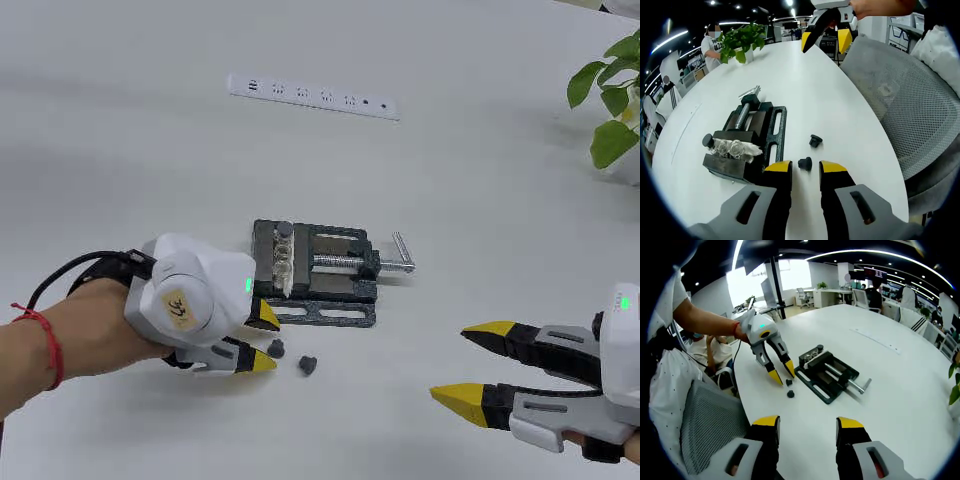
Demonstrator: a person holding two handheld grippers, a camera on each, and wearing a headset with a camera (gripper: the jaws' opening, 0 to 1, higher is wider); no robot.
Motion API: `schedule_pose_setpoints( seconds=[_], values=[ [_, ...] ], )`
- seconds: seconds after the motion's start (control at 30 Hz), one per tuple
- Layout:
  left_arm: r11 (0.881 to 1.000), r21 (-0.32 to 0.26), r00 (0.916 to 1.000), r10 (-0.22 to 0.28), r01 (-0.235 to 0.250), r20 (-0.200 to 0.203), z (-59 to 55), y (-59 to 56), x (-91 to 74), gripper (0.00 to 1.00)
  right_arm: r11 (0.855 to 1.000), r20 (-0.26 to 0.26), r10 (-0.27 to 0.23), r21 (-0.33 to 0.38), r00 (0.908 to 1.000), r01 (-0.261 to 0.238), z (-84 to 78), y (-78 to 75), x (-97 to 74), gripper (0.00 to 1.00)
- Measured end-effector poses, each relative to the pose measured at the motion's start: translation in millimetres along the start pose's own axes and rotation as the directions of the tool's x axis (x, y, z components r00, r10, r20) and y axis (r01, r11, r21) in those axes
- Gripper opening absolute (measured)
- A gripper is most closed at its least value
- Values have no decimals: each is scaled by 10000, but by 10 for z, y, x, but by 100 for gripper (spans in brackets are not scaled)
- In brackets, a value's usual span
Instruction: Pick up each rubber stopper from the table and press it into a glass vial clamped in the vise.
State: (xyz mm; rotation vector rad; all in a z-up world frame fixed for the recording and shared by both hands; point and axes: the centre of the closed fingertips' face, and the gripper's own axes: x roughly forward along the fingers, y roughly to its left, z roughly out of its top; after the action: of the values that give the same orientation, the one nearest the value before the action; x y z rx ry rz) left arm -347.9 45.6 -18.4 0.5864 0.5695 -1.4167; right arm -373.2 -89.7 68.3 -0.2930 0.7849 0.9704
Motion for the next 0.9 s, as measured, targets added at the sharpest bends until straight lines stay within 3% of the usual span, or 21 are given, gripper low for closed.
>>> schedule_pose_setpoints(
  seconds=[0.43, 0.9],
  values=[
    [9999, -119, 9999, -66, 64, -153, -54, 12, 31, 10, 10000, 61, 20, 59, 10000, -20, 8, 6, 14, 41],
    [9988, -483, 10000, 53, -55, -40, -66, -2, 77, 6, 9999, 32, 38, 93, 10000, -39, 7, 1, 38, 40]
  ],
)
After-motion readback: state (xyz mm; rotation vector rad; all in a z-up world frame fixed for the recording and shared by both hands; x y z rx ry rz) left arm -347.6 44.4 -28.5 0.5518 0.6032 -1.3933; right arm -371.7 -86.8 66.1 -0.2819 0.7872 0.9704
